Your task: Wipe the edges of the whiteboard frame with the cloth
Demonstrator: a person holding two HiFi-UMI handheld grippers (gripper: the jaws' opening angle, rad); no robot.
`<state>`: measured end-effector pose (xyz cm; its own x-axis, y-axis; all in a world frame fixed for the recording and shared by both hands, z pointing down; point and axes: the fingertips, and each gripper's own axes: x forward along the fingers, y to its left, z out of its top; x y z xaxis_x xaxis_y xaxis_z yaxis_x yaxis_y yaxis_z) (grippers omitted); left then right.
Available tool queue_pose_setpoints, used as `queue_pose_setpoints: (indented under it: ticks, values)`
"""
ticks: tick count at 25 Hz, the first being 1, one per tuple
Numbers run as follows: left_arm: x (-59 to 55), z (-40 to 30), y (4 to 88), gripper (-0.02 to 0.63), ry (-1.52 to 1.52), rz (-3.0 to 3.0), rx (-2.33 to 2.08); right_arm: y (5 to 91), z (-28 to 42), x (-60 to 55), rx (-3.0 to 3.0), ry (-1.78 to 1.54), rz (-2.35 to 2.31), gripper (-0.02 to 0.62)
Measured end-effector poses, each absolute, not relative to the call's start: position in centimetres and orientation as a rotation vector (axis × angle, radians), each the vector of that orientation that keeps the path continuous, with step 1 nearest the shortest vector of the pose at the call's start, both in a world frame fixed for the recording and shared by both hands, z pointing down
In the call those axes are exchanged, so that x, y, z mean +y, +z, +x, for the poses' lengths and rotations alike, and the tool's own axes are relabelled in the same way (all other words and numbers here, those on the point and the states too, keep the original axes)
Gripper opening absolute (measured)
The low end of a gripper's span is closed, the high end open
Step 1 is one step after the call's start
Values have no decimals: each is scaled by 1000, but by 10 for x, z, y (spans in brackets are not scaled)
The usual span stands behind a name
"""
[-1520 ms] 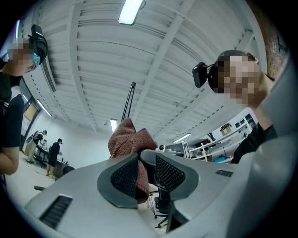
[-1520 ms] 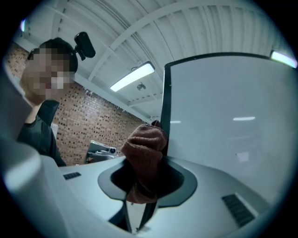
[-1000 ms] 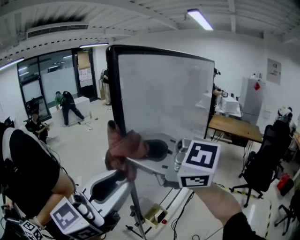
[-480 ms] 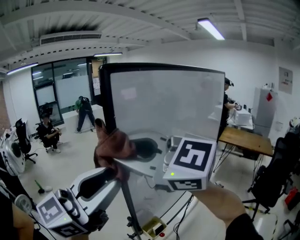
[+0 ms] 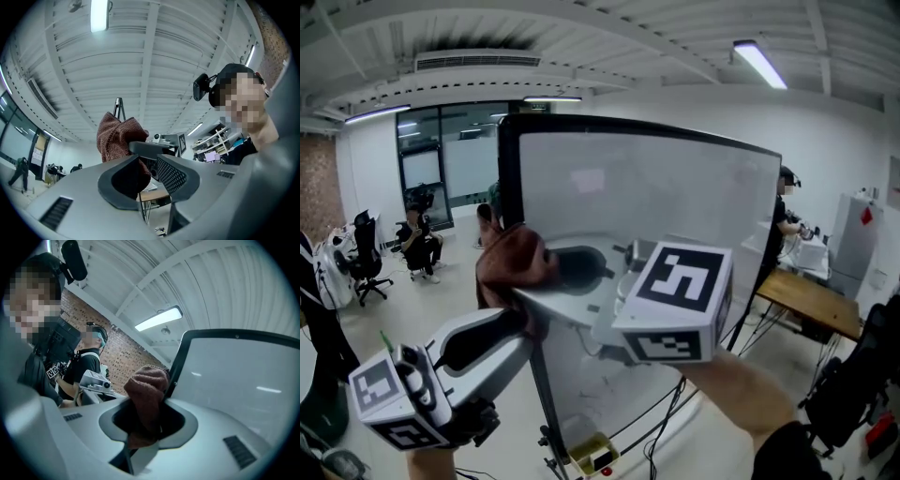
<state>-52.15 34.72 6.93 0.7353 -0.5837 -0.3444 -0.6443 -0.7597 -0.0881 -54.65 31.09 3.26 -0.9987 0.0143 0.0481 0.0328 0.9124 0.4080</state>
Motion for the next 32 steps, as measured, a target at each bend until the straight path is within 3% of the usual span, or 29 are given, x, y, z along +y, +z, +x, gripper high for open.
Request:
queue_pose_setpoints:
  ticks: [11,18,32]
  values:
    - [368,-519,66,115,354,-2782,784,33,-551,323,-3002,-695,111,124]
    - [372,-523,42,115,262,-2770,548,-12,-562,313,-2982,-772,346,124]
    - [355,-508,-11,115,402,-2836,520,-68,-557,317,-2967,-977,389,123]
